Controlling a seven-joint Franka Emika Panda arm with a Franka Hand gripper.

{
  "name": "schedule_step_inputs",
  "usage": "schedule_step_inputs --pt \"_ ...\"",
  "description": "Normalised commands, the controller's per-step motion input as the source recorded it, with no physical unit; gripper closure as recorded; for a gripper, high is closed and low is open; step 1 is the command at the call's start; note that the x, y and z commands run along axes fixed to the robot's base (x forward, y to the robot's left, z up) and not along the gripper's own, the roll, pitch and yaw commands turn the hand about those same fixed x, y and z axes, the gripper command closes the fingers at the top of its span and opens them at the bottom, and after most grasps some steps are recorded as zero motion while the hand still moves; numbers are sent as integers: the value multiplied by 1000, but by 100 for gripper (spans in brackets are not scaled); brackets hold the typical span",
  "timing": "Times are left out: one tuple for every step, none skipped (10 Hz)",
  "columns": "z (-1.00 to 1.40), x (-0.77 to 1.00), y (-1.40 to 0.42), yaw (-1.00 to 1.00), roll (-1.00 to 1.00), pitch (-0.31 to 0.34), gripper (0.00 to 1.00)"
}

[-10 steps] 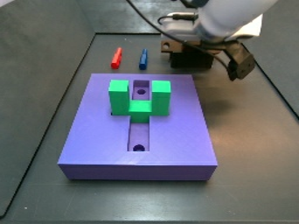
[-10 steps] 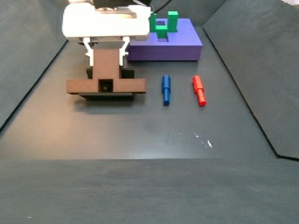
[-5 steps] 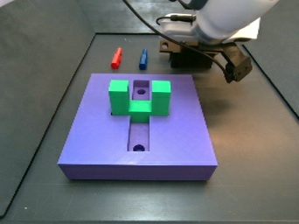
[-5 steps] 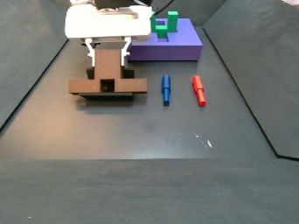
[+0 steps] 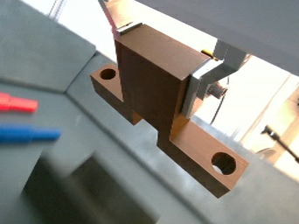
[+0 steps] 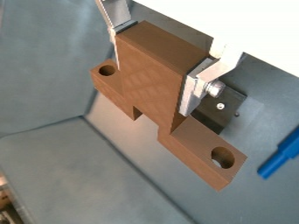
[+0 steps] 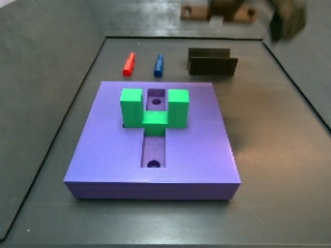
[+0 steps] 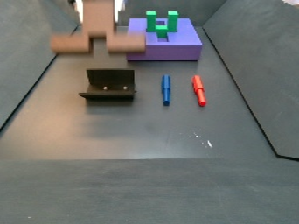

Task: Pick up the brown object. Move up. Place the brown object on the fixture. Regrasp the brown object. Move to above the board. Insert the brown object.
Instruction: Move to above the board.

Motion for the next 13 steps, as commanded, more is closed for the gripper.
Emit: schedule_step_inputs --pt "1400 -43 -6 -15 -10 34 100" --pt "1400 -42 -9 -11 -20 39 100" --pt "872 -22 5 -1 -26 49 100" --pt "580 -2 6 1 -14 52 100" --pt "228 26 -16 15 20 67 100" --pt "259 -913 -1400 14 -1000 75 100" --pt "252 -928 -1400 17 -1000 64 100" --pt "260 -993 -1400 26 -1000 47 100" --pt "233 -1012 -1400 32 -1000 44 100" --pt "232 -1000 -1400 35 -1000 40 100" --pt "238 -1012 -1400 40 -1000 34 100" --pt "119 -579 -749 40 -1000 22 100" --pt "72 -407 -499 43 -1000 17 100"
